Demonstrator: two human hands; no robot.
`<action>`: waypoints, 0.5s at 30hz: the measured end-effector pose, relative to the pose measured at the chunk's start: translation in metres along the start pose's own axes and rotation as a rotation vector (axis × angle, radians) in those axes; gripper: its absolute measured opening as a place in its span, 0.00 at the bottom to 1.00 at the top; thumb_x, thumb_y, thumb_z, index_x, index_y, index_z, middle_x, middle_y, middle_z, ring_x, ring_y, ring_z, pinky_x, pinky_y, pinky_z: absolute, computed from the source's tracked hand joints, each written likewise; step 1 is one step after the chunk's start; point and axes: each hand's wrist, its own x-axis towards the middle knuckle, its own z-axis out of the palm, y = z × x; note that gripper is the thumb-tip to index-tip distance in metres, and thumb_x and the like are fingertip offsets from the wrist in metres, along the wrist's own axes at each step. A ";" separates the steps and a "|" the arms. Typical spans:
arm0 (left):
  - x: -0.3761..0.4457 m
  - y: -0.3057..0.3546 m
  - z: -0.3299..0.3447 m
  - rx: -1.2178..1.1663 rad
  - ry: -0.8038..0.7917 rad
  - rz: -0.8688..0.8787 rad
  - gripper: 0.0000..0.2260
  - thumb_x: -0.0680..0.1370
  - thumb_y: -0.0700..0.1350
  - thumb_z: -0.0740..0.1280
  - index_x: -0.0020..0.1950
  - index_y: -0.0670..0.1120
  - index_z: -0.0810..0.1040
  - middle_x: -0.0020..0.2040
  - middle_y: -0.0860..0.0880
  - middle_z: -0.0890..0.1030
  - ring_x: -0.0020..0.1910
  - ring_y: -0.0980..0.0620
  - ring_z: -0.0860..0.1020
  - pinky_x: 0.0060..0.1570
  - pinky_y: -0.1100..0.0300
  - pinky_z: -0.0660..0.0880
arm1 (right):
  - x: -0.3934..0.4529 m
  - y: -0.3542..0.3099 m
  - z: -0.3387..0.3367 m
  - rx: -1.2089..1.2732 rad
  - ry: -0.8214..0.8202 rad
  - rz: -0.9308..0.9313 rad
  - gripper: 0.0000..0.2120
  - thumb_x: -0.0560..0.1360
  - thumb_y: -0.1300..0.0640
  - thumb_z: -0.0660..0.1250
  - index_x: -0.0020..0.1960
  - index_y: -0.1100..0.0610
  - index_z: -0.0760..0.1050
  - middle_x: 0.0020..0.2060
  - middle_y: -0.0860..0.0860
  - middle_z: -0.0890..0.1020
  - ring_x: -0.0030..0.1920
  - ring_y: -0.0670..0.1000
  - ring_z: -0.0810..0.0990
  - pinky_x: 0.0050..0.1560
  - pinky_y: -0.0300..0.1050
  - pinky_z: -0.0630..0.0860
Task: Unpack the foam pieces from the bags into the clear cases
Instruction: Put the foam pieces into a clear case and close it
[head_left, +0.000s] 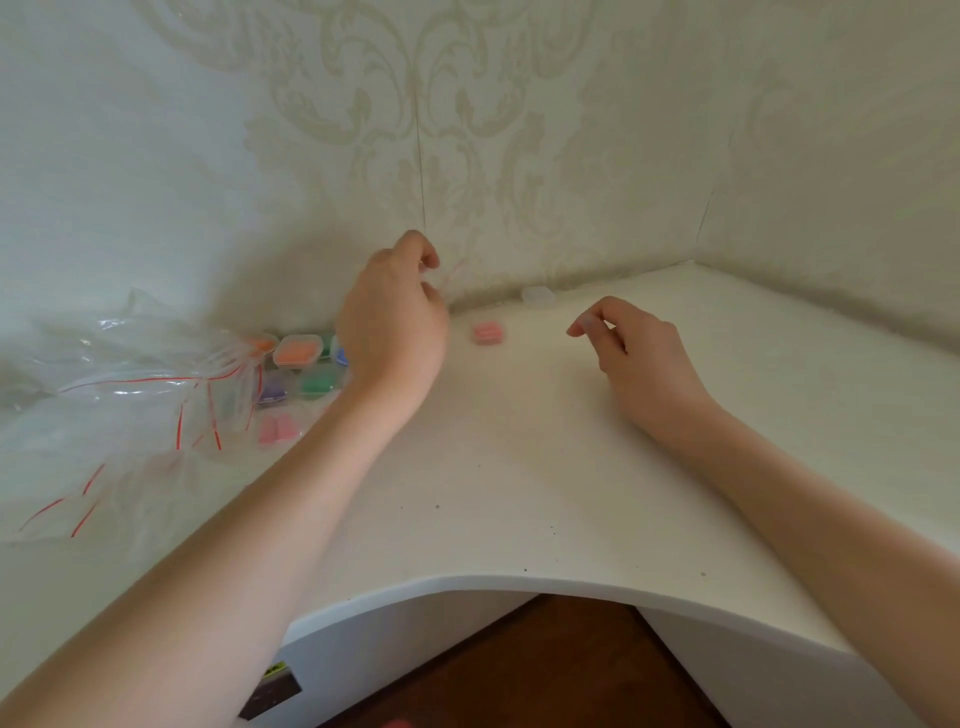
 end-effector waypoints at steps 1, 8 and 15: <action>0.003 -0.004 -0.002 0.058 -0.017 -0.024 0.15 0.73 0.33 0.58 0.54 0.47 0.77 0.55 0.47 0.78 0.50 0.44 0.76 0.39 0.57 0.64 | -0.001 0.001 -0.002 -0.022 -0.003 0.002 0.12 0.82 0.52 0.55 0.50 0.54 0.76 0.28 0.45 0.69 0.28 0.47 0.66 0.31 0.44 0.63; 0.015 -0.023 -0.002 0.455 -0.143 0.114 0.12 0.71 0.34 0.65 0.46 0.48 0.83 0.50 0.47 0.81 0.54 0.45 0.70 0.59 0.53 0.57 | 0.001 0.001 -0.002 -0.182 -0.061 0.038 0.17 0.82 0.49 0.54 0.46 0.54 0.78 0.25 0.45 0.67 0.28 0.44 0.67 0.30 0.43 0.61; 0.001 -0.010 0.001 0.579 -0.185 0.063 0.08 0.72 0.43 0.63 0.37 0.48 0.80 0.29 0.49 0.73 0.46 0.44 0.75 0.68 0.33 0.43 | 0.000 -0.001 0.000 -0.297 -0.122 0.048 0.18 0.81 0.47 0.54 0.42 0.52 0.78 0.26 0.45 0.72 0.29 0.44 0.70 0.30 0.42 0.63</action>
